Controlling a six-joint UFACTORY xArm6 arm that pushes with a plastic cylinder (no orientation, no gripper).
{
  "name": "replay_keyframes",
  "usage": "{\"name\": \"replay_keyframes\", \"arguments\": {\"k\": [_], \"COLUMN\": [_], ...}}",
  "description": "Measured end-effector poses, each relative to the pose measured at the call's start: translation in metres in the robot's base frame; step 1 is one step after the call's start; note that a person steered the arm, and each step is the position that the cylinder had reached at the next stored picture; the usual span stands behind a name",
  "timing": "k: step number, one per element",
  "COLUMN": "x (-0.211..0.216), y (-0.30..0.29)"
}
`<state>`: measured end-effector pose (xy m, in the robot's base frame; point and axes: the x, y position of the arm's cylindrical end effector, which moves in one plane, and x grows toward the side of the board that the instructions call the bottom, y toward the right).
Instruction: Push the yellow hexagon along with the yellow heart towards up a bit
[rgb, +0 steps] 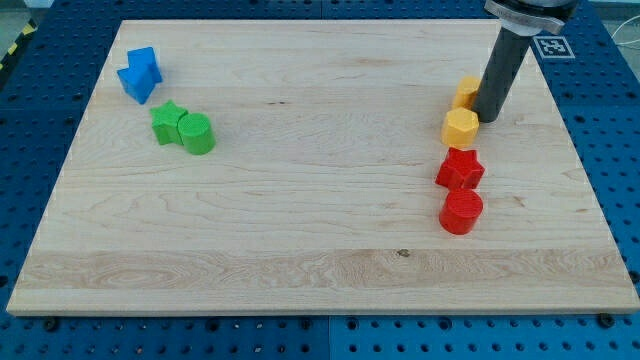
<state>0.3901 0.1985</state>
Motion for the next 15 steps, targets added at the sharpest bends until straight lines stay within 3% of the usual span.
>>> {"name": "replay_keyframes", "arguments": {"k": [2,4,8,10,15], "x": [0.063,0.088,0.045,0.045,0.015], "y": [0.021,0.018,-0.034,-0.056,-0.063]}}
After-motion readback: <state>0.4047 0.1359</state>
